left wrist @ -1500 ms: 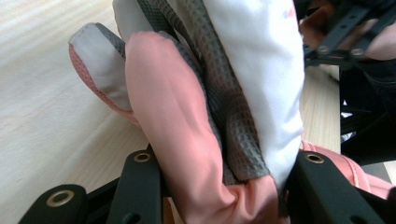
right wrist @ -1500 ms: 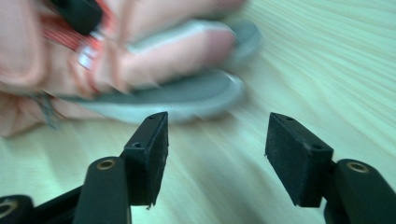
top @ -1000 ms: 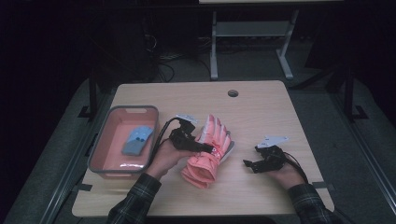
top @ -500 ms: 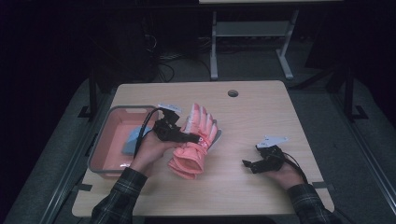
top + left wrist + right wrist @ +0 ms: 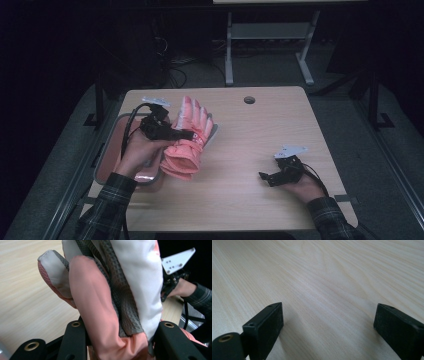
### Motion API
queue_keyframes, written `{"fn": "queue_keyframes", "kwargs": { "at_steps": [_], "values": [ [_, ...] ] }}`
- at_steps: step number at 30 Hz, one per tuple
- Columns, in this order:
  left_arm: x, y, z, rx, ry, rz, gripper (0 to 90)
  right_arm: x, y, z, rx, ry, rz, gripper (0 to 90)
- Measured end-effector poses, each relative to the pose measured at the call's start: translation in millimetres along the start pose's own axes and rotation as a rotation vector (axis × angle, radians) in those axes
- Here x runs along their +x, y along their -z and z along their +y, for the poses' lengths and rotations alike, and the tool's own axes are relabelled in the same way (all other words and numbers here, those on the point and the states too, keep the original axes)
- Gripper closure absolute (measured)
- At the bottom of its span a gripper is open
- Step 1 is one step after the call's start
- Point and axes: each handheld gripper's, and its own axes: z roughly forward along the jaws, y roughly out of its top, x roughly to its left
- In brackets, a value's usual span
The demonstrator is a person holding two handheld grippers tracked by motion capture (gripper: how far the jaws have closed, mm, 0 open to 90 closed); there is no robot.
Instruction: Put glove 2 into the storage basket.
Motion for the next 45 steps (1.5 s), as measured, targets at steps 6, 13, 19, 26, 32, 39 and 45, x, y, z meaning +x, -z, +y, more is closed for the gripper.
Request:
{"fn": "queue_keyframes", "kwargs": {
  "at_steps": [6,13,19,26,32,39,45],
  "values": [
    [15.7,29.7,-3.3,-0.027,0.032,0.040,58.5,0.0,0.0,0.0,0.000,0.000,0.000,8.4],
    [35.0,60.8,-13.2,-0.044,0.058,0.101,58.5,0.2,-0.2,0.1,0.001,0.001,0.000,7.7],
    [58.9,84.1,-27.4,-0.052,0.104,0.157,58.5,0.8,-0.8,0.4,0.002,-0.001,-0.001,7.0],
    [79.5,84.1,-44.2,-0.034,0.159,0.210,58.3,0.6,-0.8,0.7,0.008,-0.001,-0.002,6.1],
    [99.8,72.1,-63.6,0.009,0.207,0.255,58.2,0.6,-1.2,0.7,0.006,-0.004,-0.005,5.8],
    [111.6,50.0,-75.4,0.047,0.231,0.250,56.8,0.7,-1.2,0.7,0.006,-0.005,-0.005,5.8],
    [119.4,31.8,-85.5,0.096,0.227,0.256,56.0,0.6,-1.3,0.7,0.005,-0.004,-0.005,5.8]
  ]
}}
